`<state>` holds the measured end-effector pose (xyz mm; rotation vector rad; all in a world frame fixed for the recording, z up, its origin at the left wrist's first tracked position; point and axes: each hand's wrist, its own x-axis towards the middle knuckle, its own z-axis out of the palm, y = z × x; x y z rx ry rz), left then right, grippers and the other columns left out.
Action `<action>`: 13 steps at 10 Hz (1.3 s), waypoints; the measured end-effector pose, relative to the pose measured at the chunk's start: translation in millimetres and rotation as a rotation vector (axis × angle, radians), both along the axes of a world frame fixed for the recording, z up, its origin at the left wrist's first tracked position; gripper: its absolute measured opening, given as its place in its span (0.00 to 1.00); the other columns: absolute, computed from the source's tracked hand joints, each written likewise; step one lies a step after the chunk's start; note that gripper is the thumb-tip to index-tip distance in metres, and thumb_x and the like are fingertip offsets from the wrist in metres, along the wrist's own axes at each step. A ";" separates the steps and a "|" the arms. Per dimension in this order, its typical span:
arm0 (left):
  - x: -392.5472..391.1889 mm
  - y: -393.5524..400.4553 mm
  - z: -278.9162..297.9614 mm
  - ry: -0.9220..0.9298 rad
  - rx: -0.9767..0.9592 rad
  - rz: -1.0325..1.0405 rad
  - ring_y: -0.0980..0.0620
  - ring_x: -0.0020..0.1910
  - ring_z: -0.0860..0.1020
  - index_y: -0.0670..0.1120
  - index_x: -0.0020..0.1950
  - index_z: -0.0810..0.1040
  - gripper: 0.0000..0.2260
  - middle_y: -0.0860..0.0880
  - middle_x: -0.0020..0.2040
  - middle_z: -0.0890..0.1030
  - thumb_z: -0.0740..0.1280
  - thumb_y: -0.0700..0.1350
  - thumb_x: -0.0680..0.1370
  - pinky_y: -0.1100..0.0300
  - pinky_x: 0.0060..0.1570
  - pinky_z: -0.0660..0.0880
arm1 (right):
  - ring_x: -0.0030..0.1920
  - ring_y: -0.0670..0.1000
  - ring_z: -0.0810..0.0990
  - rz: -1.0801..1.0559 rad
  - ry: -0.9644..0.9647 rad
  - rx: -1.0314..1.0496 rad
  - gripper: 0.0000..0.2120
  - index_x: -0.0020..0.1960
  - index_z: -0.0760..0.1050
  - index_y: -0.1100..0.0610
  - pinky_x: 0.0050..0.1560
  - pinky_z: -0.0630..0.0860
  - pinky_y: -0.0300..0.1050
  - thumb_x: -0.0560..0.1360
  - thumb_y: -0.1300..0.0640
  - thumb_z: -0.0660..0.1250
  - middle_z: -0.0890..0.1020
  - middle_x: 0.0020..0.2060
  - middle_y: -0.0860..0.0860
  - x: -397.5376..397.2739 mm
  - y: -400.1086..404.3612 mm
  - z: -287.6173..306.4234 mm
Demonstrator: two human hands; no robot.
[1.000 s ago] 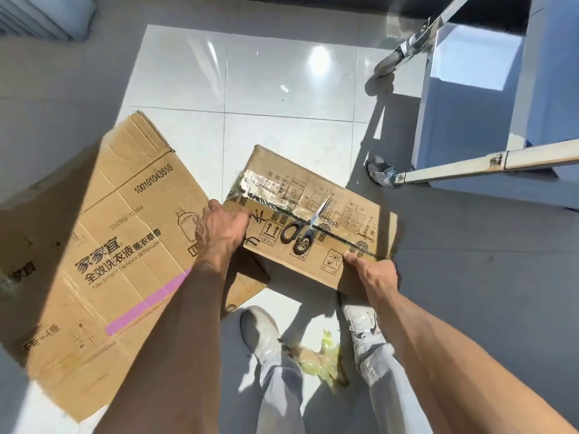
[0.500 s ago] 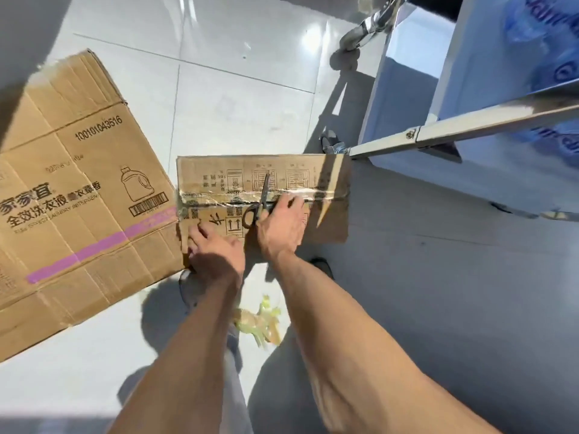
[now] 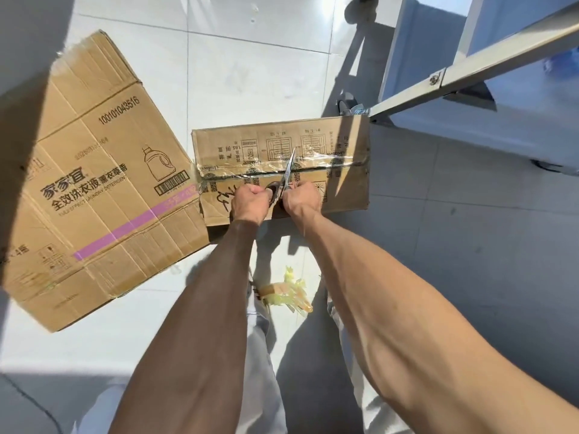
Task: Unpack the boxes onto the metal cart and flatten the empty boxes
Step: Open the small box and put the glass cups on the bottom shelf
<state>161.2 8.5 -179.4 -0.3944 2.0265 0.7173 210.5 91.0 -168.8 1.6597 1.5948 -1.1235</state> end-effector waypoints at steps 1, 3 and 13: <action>4.8 -7.8 6.3 -0.034 0.021 0.053 0.50 0.42 0.76 0.47 0.36 0.75 0.09 0.51 0.36 0.78 0.69 0.36 0.73 0.62 0.47 0.73 | 0.52 0.54 0.78 -0.040 0.108 0.005 0.12 0.58 0.77 0.61 0.36 0.63 0.35 0.81 0.58 0.58 0.79 0.51 0.55 12.5 0.8 3.9; 19.8 -18.3 21.9 0.138 -0.092 0.225 0.48 0.44 0.76 0.47 0.44 0.78 0.09 0.46 0.49 0.82 0.63 0.34 0.74 0.61 0.46 0.73 | 0.42 0.53 0.80 0.207 0.136 0.038 0.07 0.47 0.73 0.57 0.45 0.81 0.47 0.77 0.66 0.59 0.80 0.40 0.53 9.0 -11.0 21.4; -35.6 -96.3 19.1 0.389 -0.220 0.571 0.38 0.56 0.77 0.40 0.54 0.78 0.12 0.36 0.54 0.81 0.56 0.42 0.81 0.51 0.58 0.72 | 0.47 0.49 0.73 1.167 0.551 0.327 0.17 0.65 0.71 0.60 0.56 0.74 0.47 0.83 0.57 0.48 0.76 0.54 0.56 -84.5 -78.2 11.7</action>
